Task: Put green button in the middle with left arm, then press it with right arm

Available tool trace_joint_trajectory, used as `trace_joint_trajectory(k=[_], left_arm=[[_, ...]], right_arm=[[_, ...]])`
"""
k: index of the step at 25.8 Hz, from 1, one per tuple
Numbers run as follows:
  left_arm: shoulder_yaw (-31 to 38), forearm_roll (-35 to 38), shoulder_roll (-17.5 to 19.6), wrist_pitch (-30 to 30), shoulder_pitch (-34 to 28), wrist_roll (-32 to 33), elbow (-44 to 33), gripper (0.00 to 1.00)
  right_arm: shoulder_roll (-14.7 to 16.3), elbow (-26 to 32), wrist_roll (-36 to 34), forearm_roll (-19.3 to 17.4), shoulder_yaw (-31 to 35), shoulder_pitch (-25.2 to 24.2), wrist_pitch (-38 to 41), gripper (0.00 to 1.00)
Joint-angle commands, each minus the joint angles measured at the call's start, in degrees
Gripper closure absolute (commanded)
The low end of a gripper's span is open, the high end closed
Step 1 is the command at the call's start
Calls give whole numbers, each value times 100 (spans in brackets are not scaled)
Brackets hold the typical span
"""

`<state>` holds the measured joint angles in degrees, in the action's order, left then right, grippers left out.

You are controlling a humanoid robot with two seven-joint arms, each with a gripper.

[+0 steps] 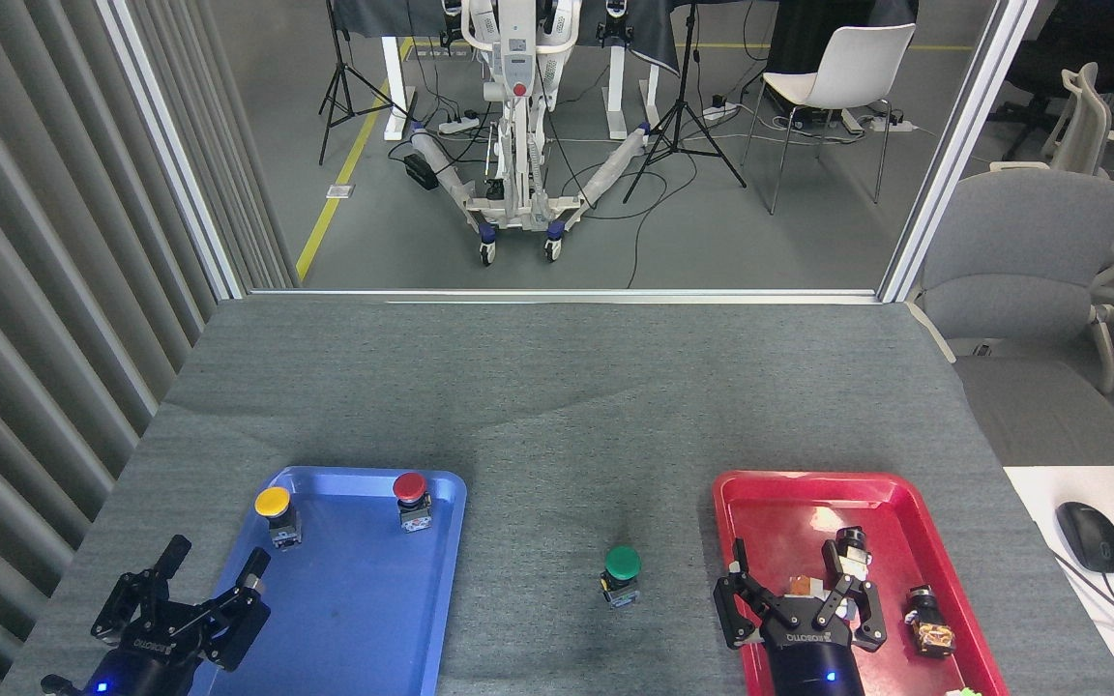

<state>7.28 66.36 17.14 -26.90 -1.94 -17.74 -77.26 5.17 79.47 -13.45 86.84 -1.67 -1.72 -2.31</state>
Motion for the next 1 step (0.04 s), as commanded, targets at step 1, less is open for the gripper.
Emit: trace_joint_trajectory(k=[1], left_arm=[[2,0,0,0,9,8,0,0]], right_arm=[[2,69,-8,0,35,-4,11,0]])
